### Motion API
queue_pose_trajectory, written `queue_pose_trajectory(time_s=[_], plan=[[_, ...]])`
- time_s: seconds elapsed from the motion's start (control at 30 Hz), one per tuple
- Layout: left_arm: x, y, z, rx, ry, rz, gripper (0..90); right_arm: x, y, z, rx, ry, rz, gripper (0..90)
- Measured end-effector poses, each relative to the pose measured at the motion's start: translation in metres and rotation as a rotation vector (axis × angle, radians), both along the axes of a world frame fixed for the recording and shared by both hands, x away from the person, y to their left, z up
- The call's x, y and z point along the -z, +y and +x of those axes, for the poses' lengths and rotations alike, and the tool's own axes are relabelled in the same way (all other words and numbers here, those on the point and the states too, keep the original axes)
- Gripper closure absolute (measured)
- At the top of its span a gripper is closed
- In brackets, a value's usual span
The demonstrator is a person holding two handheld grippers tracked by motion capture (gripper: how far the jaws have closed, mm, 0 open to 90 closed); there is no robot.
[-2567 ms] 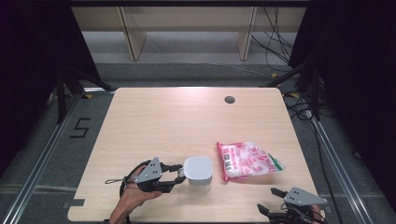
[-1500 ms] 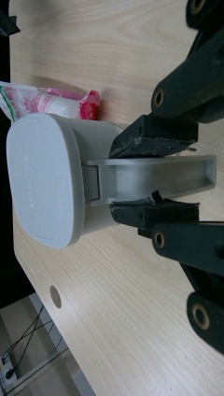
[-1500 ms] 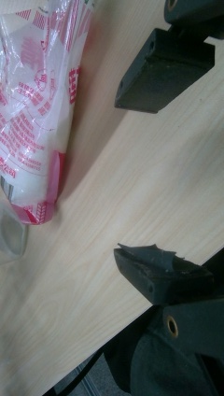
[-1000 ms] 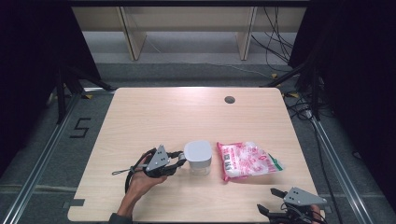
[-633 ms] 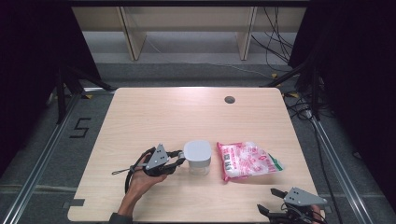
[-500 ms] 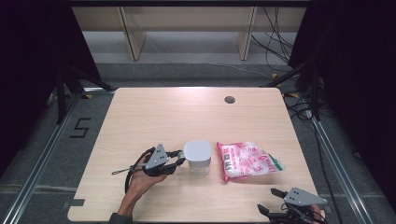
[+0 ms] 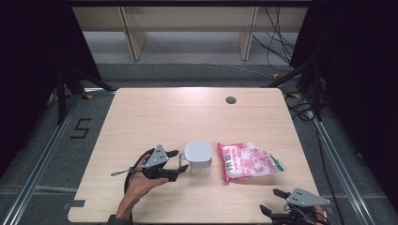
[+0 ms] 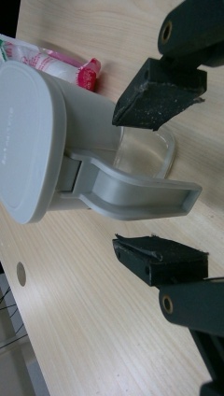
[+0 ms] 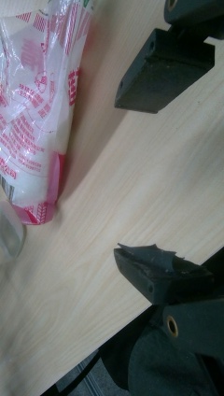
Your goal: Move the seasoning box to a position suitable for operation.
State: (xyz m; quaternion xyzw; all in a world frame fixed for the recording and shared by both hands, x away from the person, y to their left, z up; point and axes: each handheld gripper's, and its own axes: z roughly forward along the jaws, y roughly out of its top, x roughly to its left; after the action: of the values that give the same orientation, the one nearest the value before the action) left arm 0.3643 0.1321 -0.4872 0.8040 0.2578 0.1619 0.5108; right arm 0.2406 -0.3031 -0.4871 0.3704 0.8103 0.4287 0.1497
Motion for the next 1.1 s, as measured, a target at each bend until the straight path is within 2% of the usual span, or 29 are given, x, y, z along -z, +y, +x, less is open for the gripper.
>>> queue_pose_trajectory(time_s=[0.03,0.17,0.2,0.23,0.3,0.37,0.47,0.5,0.53,0.57,0.6,0.63,0.67,0.7,0.73,0.83,0.93,1.0,1.03,1.07,1.1], plan=[[0.000,0.000,0.000,0.000,0.000,0.000,33.5,-0.001,0.001,-0.003,0.016,0.041,0.011,24.0],[-0.008,0.004,-0.003,-0.015,-0.003,0.008,31.0,-0.001,0.001,-0.004,0.026,0.044,0.013,24.0],[-0.012,0.005,-0.005,-0.038,0.013,-0.009,30.5,-0.001,0.000,-0.003,0.021,0.031,0.006,24.0],[-0.012,0.005,-0.005,-0.038,0.013,-0.009,29.9,0.000,-0.001,-0.001,0.005,0.005,-0.005,24.0],[-0.016,0.007,-0.005,-0.028,-0.007,0.005,29.8,0.000,-0.002,-0.001,-0.003,0.000,0.000,24.0],[-0.019,0.005,-0.009,-0.057,0.013,-0.014,29.5,0.000,-0.003,-0.001,-0.002,-0.007,0.007,24.0],[-0.024,0.004,-0.012,-0.051,0.006,-0.024,29.2,-0.001,-0.002,-0.002,0.016,0.010,0.003,24.0],[-0.028,0.003,-0.016,-0.035,-0.005,-0.045,28.9,0.000,-0.001,-0.001,0.003,0.012,0.003,24.0],[-0.030,0.002,-0.018,-0.031,-0.002,-0.054,29.0,0.000,0.000,-0.003,0.021,0.038,0.010,24.0],[-0.031,0.001,-0.019,-0.030,-0.007,-0.055,29.0,-0.001,0.001,-0.004,0.029,0.041,0.013,24.0],[-0.034,0.001,-0.021,-0.036,-0.014,-0.053,28.9,0.000,0.000,0.000,-0.003,0.008,0.003,24.0],[-0.034,0.001,-0.021,-0.036,-0.014,-0.053,29.0,0.000,0.000,0.000,-0.003,0.008,0.003,24.0],[-0.037,0.001,-0.024,-0.039,-0.017,-0.064,29.0,0.001,0.000,0.002,-0.013,-0.013,-0.009,24.0],[-0.037,0.001,-0.024,-0.039,-0.017,-0.064,29.0,0.000,0.001,0.001,-0.011,0.000,-0.001,24.0],[-0.041,0.001,-0.026,-0.051,-0.017,-0.067,29.2,0.001,0.001,0.002,-0.012,-0.012,-0.006,24.0],[-0.044,0.000,-0.027,-0.061,-0.009,-0.081,29.4,0.000,0.001,0.001,-0.006,0.007,-0.003,24.0],[-0.049,-0.003,-0.030,-0.071,-0.008,-0.085,32.4,0.000,0.000,0.001,-0.014,0.005,-0.005,24.0],[-0.051,-0.006,-0.031,-0.059,-0.025,-0.085,35.7,0.001,0.001,0.002,-0.018,0.007,0.001,24.0],[-0.052,-0.007,-0.032,-0.060,-0.018,-0.091,38.0,0.001,0.001,0.003,-0.027,0.009,0.002,24.0],[-0.053,-0.008,-0.032,-0.045,-0.037,-0.095,40.7,0.001,0.001,0.002,-0.022,0.008,-0.001,24.0],[-0.055,-0.008,-0.033,-0.051,-0.037,-0.095,43.0,0.001,0.002,0.001,-0.008,0.015,0.002,24.0]])
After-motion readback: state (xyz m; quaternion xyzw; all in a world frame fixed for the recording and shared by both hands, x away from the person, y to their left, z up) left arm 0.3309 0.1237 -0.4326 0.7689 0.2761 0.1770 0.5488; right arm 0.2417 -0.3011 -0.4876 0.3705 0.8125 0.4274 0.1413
